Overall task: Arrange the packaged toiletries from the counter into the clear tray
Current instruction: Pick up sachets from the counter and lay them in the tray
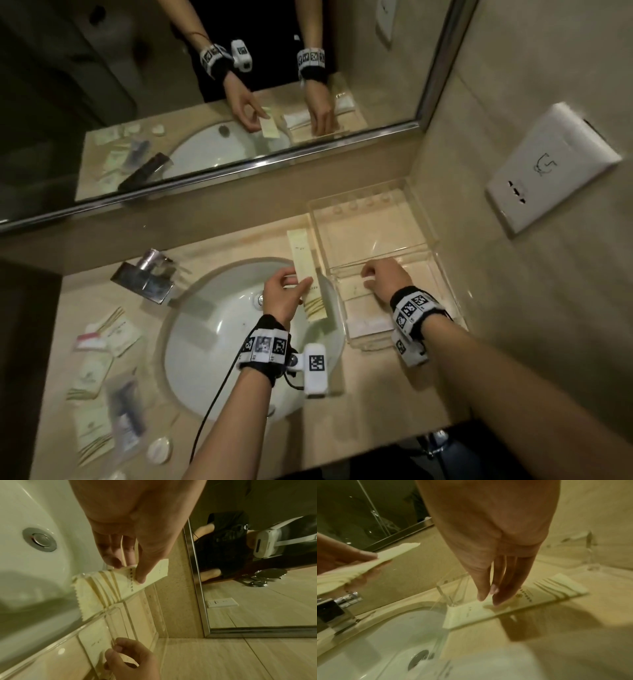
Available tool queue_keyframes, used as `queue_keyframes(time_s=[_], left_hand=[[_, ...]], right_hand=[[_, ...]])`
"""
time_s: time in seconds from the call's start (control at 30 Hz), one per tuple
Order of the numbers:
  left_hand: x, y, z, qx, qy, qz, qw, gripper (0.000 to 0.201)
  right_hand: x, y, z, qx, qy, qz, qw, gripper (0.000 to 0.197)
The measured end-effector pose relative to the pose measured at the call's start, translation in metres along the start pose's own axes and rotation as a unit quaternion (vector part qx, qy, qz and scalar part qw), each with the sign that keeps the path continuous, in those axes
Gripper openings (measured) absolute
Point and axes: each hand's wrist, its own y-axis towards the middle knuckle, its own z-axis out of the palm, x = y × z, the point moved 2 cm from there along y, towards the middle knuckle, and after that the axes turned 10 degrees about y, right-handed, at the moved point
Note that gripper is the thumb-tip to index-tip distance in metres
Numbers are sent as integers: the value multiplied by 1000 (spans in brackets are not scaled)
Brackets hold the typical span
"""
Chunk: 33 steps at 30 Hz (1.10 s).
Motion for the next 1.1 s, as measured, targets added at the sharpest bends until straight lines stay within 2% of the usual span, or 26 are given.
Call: queue_keyframes(time_s=[0.13,0.3,0.5,0.63,0.73,0.77,0.83,0.93,1.03,1.1], left_hand=[[5,1,2,-6,-12,-10,1000,28],[12,4,4,-3,-39,-28,999,31],[19,5,8,10,-64,-38,997,35],[20,5,13,21,-105,-53,993,25],[17,4,18,19,-134,-54,989,15],[14,3,20,26,-140,-50,989,14],[7,0,26,56,-147,-38,987,14],[-1,-3,40,89,-138,-32,986,18],[-1,-3,50,100,-101,-35,989,22],[4,0,53,71,-71,-44,994,24]], right_hand=[[-11,-9,9,-70,12,-42,997,25],[-25,-13,19,-58,22,-45,997,35],[-26,-9,25,-121,80,-46,988,31],[-23,-12,24,-137,117,-48,982,29],[-18,-14,16,-159,174,-63,970,12],[-14,-15,11,-146,220,-63,962,6],[-1,-21,1,-65,301,-52,950,14],[12,-28,-12,35,284,-78,955,21],[4,-26,-25,22,257,-103,961,18],[-8,-23,-36,-13,213,-84,973,19]])
